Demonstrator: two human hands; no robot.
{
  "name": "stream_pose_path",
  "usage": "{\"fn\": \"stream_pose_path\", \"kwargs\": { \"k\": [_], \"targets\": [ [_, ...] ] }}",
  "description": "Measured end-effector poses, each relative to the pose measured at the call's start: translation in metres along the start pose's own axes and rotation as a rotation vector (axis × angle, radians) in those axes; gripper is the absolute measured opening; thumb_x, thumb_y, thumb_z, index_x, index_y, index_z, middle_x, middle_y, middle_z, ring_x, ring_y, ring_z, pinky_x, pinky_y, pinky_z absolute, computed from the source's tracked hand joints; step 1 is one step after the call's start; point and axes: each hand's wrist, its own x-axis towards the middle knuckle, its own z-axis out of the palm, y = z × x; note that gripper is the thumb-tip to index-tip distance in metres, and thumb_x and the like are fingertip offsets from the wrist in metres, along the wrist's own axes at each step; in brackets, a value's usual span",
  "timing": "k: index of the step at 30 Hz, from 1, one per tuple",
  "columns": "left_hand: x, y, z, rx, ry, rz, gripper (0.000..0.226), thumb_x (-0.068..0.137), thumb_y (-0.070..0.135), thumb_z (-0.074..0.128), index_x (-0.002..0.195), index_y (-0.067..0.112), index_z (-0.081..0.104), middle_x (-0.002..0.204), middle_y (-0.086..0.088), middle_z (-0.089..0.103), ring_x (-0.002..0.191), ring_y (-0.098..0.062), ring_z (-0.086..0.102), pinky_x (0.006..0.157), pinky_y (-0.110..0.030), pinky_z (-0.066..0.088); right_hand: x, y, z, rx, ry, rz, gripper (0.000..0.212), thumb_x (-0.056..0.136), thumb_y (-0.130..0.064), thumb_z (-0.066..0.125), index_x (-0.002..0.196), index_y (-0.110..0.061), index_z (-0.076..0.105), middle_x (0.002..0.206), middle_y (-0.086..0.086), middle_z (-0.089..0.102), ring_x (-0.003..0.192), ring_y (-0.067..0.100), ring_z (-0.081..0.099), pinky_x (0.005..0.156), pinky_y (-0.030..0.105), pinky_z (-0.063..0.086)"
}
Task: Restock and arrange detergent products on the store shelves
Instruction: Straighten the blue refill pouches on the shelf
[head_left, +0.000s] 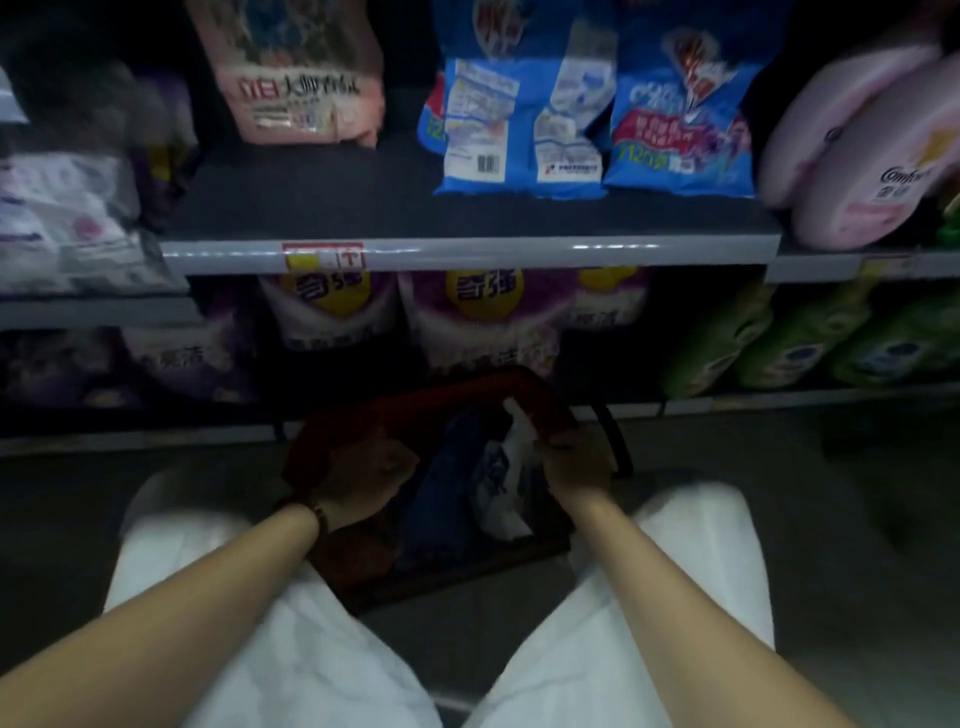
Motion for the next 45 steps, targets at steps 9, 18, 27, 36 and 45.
{"fn": "stream_pose_path", "kwargs": {
  "k": [9, 18, 27, 36, 45],
  "targets": [
    [0.014, -0.029, 0.029, 0.253, 0.083, 0.041, 0.027, 0.091, 0.054, 0.049, 0.087, 0.039, 0.072, 0.098, 0.004, 0.075, 0.114, -0.028, 0.066, 0.109, -0.052, 0.043, -0.009, 0.017, 0.04, -0.4, -0.435, 0.051, 0.081, 0.092, -0.049, 0.069, 0.16, -0.022, 0.035, 0.157, 0.007, 0.048, 0.139, 0.032, 0.05, 0.11, 0.038, 0.048],
    [0.003, -0.028, 0.036, 0.288, -0.196, 0.001, 0.049, 0.092, 0.065, 0.032, 0.1, 0.033, 0.069, 0.1, 0.007, 0.073, 0.092, -0.016, 0.068, 0.09, -0.043, 0.052, -0.007, 0.008, 0.048, -0.635, -0.381, -0.036, 0.051, 0.109, -0.033, 0.043, 0.152, -0.006, 0.045, 0.15, 0.019, 0.054, 0.134, 0.036, 0.054, 0.108, 0.038, 0.047],
    [-0.02, 0.008, 0.012, 0.051, -0.18, 0.002, 0.068, 0.081, 0.075, 0.065, 0.138, 0.043, 0.048, 0.128, 0.021, 0.057, 0.122, -0.007, 0.06, 0.107, -0.035, 0.051, -0.03, -0.039, 0.002, -0.095, -0.105, -0.074, 0.034, 0.107, -0.042, 0.05, 0.086, -0.019, 0.065, 0.096, 0.011, 0.066, 0.089, 0.025, 0.063, 0.083, 0.033, 0.046],
    [-0.055, 0.101, 0.02, -0.546, 0.105, 0.216, 0.098, 0.063, 0.035, 0.1, 0.141, 0.046, 0.042, 0.143, 0.016, 0.061, 0.132, -0.002, 0.059, 0.112, -0.032, 0.049, -0.134, -0.162, -0.088, 0.203, 0.029, -0.547, 0.055, 0.098, -0.05, 0.059, 0.072, -0.001, 0.064, 0.069, 0.016, 0.065, 0.069, 0.032, 0.064, 0.069, 0.05, 0.05],
    [-0.086, 0.197, -0.074, -0.832, 0.485, 0.421, 0.076, 0.068, 0.012, 0.099, 0.132, 0.028, 0.062, 0.122, -0.001, 0.076, 0.113, -0.028, 0.073, 0.096, -0.058, 0.059, -0.209, -0.271, -0.162, 0.432, -0.067, -0.874, 0.058, 0.11, -0.041, 0.045, 0.079, 0.005, 0.065, 0.065, 0.013, 0.063, 0.066, 0.028, 0.06, 0.062, 0.036, 0.047]
  ]
}}
